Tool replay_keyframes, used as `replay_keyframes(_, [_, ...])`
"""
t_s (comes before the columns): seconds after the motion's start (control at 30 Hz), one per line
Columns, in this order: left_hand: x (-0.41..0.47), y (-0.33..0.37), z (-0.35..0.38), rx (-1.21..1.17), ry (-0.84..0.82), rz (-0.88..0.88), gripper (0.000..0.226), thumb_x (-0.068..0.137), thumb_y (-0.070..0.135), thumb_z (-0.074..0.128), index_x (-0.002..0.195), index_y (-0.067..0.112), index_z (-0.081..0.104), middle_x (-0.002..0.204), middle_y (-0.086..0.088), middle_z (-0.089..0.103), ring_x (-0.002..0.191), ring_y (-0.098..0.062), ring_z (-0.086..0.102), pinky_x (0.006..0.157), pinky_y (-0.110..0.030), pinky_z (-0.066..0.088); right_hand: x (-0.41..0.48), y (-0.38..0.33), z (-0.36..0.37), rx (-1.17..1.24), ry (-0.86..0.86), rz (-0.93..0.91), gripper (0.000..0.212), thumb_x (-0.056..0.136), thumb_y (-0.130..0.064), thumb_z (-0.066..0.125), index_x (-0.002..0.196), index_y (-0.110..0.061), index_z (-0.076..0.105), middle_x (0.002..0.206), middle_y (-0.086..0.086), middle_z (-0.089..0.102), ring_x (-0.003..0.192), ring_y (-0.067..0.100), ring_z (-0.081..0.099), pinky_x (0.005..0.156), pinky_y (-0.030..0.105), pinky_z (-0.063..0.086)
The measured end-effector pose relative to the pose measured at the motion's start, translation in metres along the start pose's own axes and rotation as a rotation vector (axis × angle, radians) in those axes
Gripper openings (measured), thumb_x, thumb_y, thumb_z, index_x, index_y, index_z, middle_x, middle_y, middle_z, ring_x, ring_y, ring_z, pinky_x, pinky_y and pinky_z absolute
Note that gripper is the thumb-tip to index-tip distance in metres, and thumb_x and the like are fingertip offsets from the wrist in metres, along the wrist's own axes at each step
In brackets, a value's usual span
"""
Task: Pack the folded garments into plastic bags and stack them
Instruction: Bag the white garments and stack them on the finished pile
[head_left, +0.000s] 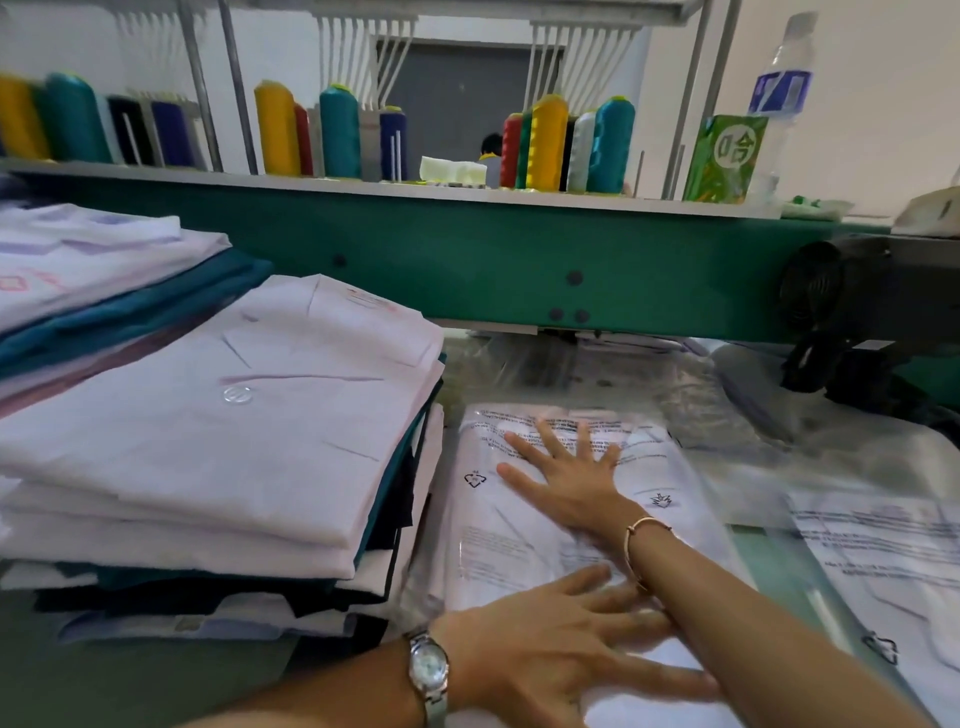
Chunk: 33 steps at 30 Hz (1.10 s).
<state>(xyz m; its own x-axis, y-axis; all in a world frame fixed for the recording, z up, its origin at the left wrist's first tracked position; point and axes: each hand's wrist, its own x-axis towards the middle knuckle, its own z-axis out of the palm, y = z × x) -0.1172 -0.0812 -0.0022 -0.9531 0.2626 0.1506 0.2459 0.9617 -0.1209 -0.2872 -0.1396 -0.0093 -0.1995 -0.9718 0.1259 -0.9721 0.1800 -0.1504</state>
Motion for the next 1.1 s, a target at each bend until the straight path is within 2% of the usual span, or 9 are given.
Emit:
replay_keyframes(0.13, [-0.001, -0.003, 0.008, 0.150, -0.024, -0.006, 0.076, 0.092, 0.051, 0.050, 0.156, 0.034, 0.012, 0.164, -0.001, 0.005, 0.151, -0.022, -0.005, 0.121, -0.044, 0.005, 0.010, 0.002, 0.000, -0.065, -0.043, 0.020, 0.073, 0.071, -0.092, 0.003, 0.139, -0.066, -0.001, 0.160, -0.016, -0.007, 0.144, 0.041, -0.016, 0.103, 0.072, -0.017])
replay_keyframes(0.37, [0.001, -0.003, 0.005, 0.064, -0.030, 0.020, 0.079, 0.087, 0.047, 0.064, 0.154, 0.028, 0.025, 0.162, -0.004, 0.018, 0.149, -0.023, 0.010, 0.118, -0.044, 0.012, 0.013, 0.002, 0.000, -0.134, -0.069, 0.022, 0.076, 0.072, -0.091, 0.005, 0.142, -0.062, 0.005, 0.161, -0.015, 0.000, 0.145, 0.043, -0.009, 0.105, 0.073, -0.007])
replay_keyframes(0.57, [-0.005, 0.011, -0.012, -0.054, 0.163, 0.010, 0.049, 0.096, 0.033, 0.059, 0.141, 0.015, 0.050, 0.147, -0.014, 0.045, 0.138, -0.029, 0.037, 0.116, -0.040, 0.027, -0.005, -0.012, -0.014, -0.307, 0.005, -0.030, 0.065, 0.087, -0.075, 0.013, 0.147, -0.051, 0.014, 0.162, -0.001, 0.008, 0.144, 0.047, 0.007, 0.110, 0.069, 0.003])
replay_keyframes(0.67, [-0.018, 0.013, -0.016, -0.017, 0.471, -0.136, 0.019, 0.097, 0.017, 0.054, 0.110, 0.008, 0.064, 0.107, -0.009, 0.069, 0.092, -0.024, 0.064, 0.078, -0.036, 0.054, -0.022, -0.014, -0.024, -0.368, 0.177, -0.067, 0.047, 0.096, -0.041, 0.034, 0.141, -0.027, 0.033, 0.152, 0.011, 0.033, 0.129, 0.043, 0.038, 0.100, 0.057, 0.040])
replay_keyframes(0.73, [-0.024, 0.005, -0.021, 0.030, 0.604, -0.395, 0.018, 0.097, 0.013, 0.046, 0.098, 0.008, 0.064, 0.091, -0.006, 0.065, 0.073, -0.021, 0.058, 0.060, -0.037, 0.051, -0.037, -0.001, -0.035, -0.235, 0.282, 0.093, 0.045, 0.095, -0.030, 0.034, 0.139, -0.019, 0.038, 0.134, 0.013, 0.049, 0.116, 0.033, 0.050, 0.091, 0.042, 0.047])
replay_keyframes(0.83, [-0.030, -0.014, -0.028, 0.067, 0.445, -0.888, 0.030, 0.098, 0.020, 0.043, 0.127, 0.013, 0.051, 0.126, -0.004, 0.053, 0.104, -0.017, 0.053, 0.085, -0.027, 0.047, -0.062, 0.036, -0.044, -0.162, 0.275, 0.364, 0.037, 0.089, -0.023, 0.042, 0.122, -0.010, 0.053, 0.122, 0.015, 0.055, 0.113, 0.033, 0.050, 0.093, 0.036, 0.041])
replay_keyframes(0.9, [-0.035, -0.021, -0.027, 0.158, 0.224, -1.122, 0.038, 0.098, 0.031, 0.044, 0.130, 0.011, 0.045, 0.130, -0.007, 0.049, 0.113, -0.021, 0.050, 0.091, -0.030, 0.043, -0.084, 0.056, -0.047, -0.108, 0.179, 0.484, 0.033, 0.092, -0.026, 0.042, 0.115, -0.005, 0.055, 0.122, 0.020, 0.054, 0.115, 0.037, 0.048, 0.094, 0.037, 0.040])
replay_keyframes(1.0, [-0.036, -0.021, -0.022, 0.118, 0.064, -1.281, 0.034, 0.096, 0.032, 0.047, 0.118, 0.007, 0.057, 0.117, -0.012, 0.060, 0.108, -0.027, 0.057, 0.087, -0.034, 0.046, -0.107, 0.071, -0.046, 0.099, 0.121, 0.559, 0.029, 0.094, -0.027, 0.042, 0.108, -0.003, 0.049, 0.119, 0.023, 0.053, 0.111, 0.038, 0.049, 0.091, 0.037, 0.039])
replay_keyframes(1.1, [-0.037, -0.022, -0.026, 0.101, -0.058, -1.233, 0.032, 0.100, 0.029, 0.042, 0.111, 0.006, 0.062, 0.108, -0.010, 0.065, 0.099, -0.025, 0.064, 0.081, -0.031, 0.050, -0.122, 0.073, -0.051, 0.288, 0.129, 0.584, 0.022, 0.094, -0.026, 0.045, 0.095, -0.004, 0.047, 0.112, 0.020, 0.056, 0.103, 0.036, 0.053, 0.079, 0.034, 0.039])
